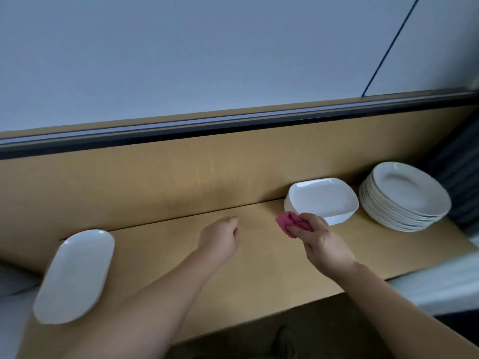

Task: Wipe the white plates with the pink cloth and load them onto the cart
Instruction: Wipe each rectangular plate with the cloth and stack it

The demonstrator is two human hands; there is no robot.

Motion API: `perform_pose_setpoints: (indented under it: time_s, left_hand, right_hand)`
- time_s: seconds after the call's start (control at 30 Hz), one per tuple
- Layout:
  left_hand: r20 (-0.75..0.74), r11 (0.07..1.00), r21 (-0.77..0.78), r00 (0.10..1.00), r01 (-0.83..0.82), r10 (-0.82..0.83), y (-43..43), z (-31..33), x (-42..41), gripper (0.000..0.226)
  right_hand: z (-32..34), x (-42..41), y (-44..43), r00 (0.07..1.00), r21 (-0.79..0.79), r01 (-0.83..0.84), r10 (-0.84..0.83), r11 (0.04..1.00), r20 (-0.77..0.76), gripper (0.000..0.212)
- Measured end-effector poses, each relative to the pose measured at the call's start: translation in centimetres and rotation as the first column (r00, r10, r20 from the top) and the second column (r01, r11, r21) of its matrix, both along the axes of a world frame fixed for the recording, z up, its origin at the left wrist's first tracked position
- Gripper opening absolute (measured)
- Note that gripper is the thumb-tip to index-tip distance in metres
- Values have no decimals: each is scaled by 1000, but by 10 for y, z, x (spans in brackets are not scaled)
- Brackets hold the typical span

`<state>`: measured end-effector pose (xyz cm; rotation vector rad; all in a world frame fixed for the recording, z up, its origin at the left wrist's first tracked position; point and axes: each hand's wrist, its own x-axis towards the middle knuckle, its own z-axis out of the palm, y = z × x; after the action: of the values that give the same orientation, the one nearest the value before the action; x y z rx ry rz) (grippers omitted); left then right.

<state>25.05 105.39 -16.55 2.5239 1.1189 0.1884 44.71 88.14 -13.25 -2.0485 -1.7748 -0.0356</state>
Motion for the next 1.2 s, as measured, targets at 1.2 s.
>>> perform_pose_setpoints:
  time_s: [1.2]
  left_hand:
    - [-155, 760, -402, 856, -511, 493, -34, 1, 227, 25]
  right_hand:
    - [-14, 212, -63, 998, -4, -55, 55, 998, -37, 52]
